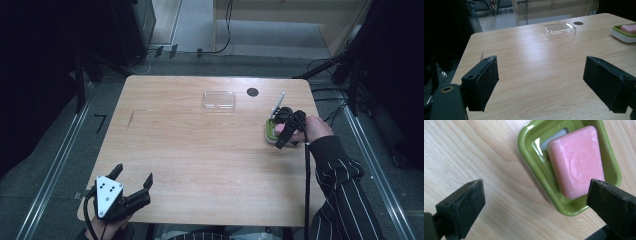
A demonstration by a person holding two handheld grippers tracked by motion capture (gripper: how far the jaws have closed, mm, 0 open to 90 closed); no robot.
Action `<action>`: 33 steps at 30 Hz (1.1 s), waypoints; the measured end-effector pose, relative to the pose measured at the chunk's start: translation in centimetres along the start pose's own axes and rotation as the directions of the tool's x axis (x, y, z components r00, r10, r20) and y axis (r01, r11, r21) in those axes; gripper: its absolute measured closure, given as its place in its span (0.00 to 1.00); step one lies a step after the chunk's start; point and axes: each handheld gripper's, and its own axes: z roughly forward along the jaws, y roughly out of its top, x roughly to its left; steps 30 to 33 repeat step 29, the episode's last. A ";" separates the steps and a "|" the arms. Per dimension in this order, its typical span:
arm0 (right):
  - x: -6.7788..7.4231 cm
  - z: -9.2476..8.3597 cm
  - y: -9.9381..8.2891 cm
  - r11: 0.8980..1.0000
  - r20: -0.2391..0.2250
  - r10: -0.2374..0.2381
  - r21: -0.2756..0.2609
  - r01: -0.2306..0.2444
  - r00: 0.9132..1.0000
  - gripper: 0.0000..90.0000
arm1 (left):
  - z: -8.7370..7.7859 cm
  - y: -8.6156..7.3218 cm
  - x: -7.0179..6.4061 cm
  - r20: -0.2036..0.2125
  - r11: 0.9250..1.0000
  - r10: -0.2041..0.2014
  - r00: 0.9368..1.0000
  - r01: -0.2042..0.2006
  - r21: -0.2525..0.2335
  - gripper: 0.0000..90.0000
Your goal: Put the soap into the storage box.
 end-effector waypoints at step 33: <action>7.4 2.6 -5.0 0.997 -0.021 -0.017 0.077 0.019 1.000 0.04 | 1.7 0.7 -1.0 0.059 1.000 0.028 0.998 -0.028 -0.006 0.15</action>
